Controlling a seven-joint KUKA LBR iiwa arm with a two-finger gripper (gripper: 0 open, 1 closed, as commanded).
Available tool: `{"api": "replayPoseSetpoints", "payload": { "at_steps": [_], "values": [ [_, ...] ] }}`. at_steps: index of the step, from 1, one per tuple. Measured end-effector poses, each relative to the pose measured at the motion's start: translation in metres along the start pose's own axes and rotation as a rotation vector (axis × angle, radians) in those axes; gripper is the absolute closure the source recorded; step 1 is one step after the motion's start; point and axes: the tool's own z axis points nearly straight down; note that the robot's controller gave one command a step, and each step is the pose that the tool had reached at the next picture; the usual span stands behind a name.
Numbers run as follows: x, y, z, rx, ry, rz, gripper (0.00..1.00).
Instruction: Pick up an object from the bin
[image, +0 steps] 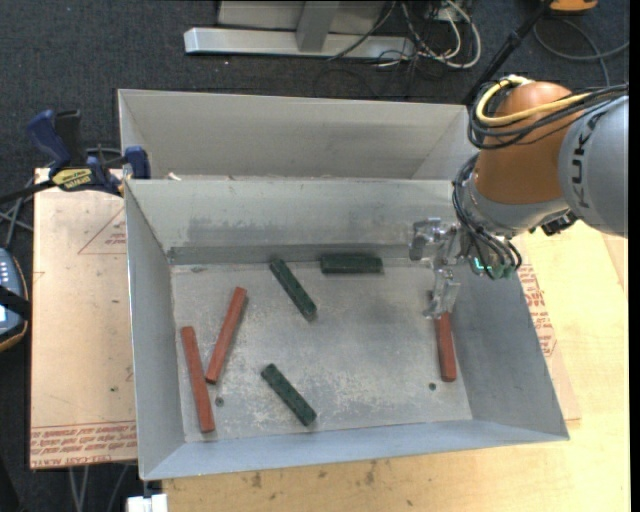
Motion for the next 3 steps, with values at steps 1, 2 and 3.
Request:
{"api": "replayPoseSetpoints", "payload": {
  "at_steps": [1,2,3],
  "values": [
    [-0.002,0.000,-0.005,0.001,-0.008,-0.002,0.00],
    [0.011,-0.019,0.012,0.000,-0.013,-0.078,0.00],
    [0.033,-0.060,0.041,0.002,-0.002,-0.147,0.00]
  ]
}}
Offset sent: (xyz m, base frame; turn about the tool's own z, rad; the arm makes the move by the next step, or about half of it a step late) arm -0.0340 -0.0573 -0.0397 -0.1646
